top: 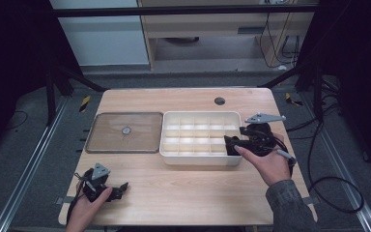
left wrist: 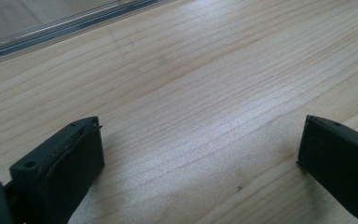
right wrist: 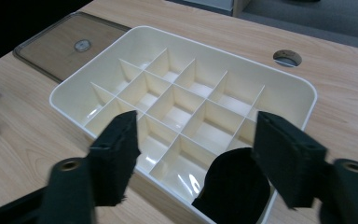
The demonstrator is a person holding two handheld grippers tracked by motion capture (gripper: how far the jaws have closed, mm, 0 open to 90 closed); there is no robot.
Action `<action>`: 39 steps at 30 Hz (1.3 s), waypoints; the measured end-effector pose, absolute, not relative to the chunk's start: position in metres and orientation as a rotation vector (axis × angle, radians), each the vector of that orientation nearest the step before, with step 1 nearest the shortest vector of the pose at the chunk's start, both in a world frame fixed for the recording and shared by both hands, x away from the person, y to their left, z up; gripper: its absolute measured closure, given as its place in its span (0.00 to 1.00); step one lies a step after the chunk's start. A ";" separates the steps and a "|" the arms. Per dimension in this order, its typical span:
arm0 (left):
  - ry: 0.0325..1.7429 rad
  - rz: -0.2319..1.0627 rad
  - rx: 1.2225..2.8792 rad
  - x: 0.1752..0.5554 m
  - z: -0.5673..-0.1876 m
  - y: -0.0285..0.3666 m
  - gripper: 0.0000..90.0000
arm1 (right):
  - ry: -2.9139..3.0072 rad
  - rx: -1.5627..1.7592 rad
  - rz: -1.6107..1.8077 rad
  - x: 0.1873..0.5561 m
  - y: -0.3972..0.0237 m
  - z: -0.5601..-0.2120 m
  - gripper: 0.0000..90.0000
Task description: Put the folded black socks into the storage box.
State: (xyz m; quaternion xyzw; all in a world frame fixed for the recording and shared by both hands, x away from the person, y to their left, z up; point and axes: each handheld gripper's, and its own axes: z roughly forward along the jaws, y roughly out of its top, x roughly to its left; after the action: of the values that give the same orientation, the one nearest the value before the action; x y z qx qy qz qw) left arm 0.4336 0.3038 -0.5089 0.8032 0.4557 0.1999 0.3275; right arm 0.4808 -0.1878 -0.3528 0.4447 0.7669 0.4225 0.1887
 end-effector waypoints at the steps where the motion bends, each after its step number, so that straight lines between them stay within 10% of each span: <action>1: 1.193 0.523 2.103 0.434 -0.509 0.304 0.00 | 2.147 1.251 1.185 0.480 -0.188 -0.353 0.23; 12: 1.192 0.525 2.101 0.433 -0.509 0.303 0.00 | 2.151 1.207 1.178 0.470 -0.196 -0.362 0.07; 39: 1.192 0.525 2.100 0.432 -0.509 0.303 0.00 | 2.148 1.137 1.052 0.430 -0.231 -0.438 0.15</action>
State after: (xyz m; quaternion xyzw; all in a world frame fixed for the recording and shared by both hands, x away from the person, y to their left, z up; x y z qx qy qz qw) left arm 0.4316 0.3026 -0.5091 0.8025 0.4556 0.2006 0.3288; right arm 0.4299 -0.2313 -0.4381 0.4162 0.7867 0.3852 0.2440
